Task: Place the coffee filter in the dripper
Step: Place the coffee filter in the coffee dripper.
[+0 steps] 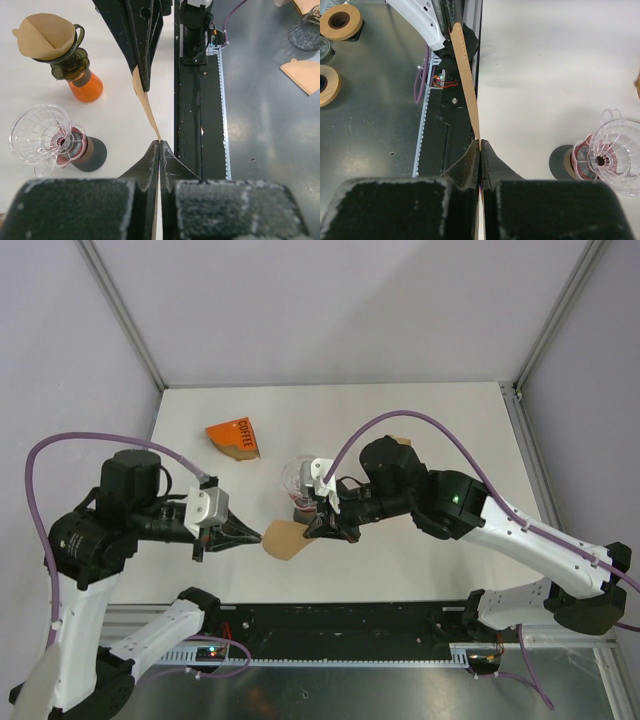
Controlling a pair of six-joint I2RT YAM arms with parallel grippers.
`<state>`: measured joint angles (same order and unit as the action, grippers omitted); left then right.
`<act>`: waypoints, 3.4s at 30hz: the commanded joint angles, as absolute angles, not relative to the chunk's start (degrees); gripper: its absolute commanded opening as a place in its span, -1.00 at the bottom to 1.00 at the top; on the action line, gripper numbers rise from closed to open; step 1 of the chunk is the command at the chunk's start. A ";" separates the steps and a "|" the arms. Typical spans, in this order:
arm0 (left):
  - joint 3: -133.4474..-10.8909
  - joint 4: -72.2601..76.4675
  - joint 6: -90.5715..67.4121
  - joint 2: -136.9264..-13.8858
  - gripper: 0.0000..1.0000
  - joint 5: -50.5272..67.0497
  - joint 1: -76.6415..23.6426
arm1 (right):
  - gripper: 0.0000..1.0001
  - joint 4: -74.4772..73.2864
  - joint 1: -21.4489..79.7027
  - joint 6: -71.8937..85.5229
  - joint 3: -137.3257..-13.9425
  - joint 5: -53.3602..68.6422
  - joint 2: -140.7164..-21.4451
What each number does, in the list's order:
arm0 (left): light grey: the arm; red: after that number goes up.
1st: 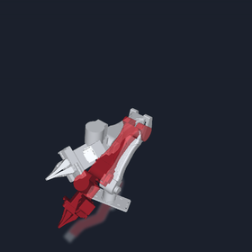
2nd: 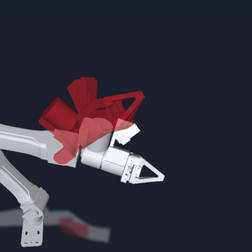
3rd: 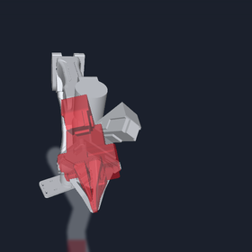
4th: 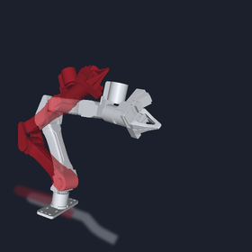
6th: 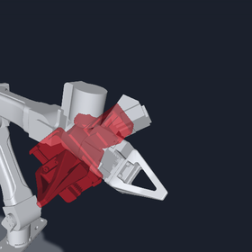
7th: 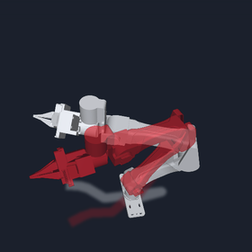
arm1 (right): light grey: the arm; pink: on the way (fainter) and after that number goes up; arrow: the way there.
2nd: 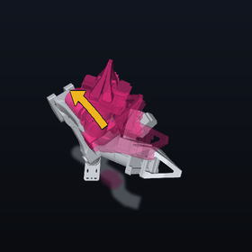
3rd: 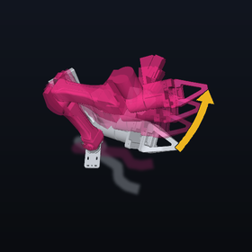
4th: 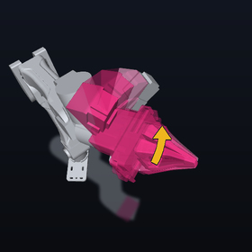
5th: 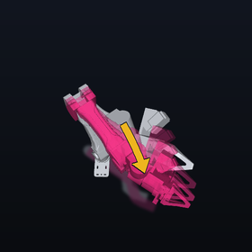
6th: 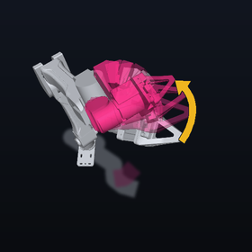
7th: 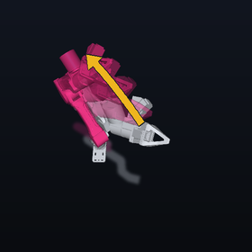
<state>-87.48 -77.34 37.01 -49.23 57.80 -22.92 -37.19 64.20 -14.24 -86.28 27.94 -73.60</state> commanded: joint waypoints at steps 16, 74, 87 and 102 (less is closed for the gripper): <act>-89.55 -78.85 35.48 -50.46 -0.99 55.13 -23.36 | -1.00 -37.07 64.75 -15.36 -88.38 30.11 -71.81; -90.68 -76.63 34.79 -50.89 -0.99 56.18 -23.31 | -1.00 -36.80 65.47 -16.07 -88.15 31.08 -72.05; -88.73 -77.38 35.45 -50.26 -1.00 57.82 -23.39 | -1.00 -36.66 65.48 -15.83 -88.33 30.76 -72.03; -89.48 -77.46 35.68 -50.87 -0.99 54.21 -23.35 | -1.00 -36.80 65.48 -15.87 -88.48 30.79 -71.90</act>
